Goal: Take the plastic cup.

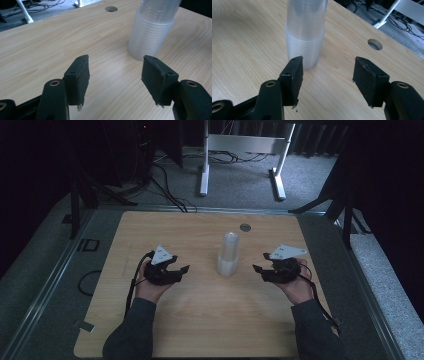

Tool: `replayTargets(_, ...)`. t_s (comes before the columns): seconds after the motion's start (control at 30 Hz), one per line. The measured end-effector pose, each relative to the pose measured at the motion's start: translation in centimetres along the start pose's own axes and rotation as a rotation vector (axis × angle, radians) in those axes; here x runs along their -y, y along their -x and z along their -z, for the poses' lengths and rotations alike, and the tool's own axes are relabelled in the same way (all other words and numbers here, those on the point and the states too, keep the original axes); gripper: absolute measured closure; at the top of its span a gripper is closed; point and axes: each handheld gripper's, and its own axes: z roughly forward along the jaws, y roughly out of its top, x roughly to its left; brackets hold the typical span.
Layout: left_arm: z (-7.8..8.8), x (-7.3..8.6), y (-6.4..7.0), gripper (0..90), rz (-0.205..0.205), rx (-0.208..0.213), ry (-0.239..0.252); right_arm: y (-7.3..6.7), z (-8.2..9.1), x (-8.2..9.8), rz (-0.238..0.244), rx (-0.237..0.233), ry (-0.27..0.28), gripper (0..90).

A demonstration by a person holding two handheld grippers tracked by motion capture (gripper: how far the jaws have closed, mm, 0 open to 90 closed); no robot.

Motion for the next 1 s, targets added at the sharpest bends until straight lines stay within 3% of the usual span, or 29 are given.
replayTargets(0.23, -1.9, -1.0, 0.5, 38.6, -0.019, 0.024, -0.001, -0.1, -0.5, -1.1, 0.024, -0.008, 0.004, 40.6)
replayTargets(0.67, -4.0, -1.7, 1.4, 36.7, -0.049, 0.030, 0.019, 0.1, -1.6, -2.1, 0.022, -0.024, 0.022, 38.2)
replayTargets(1.0, -5.9, -2.8, 2.9, 33.4, -0.072, 0.089, 0.027, 0.1, -1.9, -3.3, 0.031, -0.040, 0.039, 36.4)
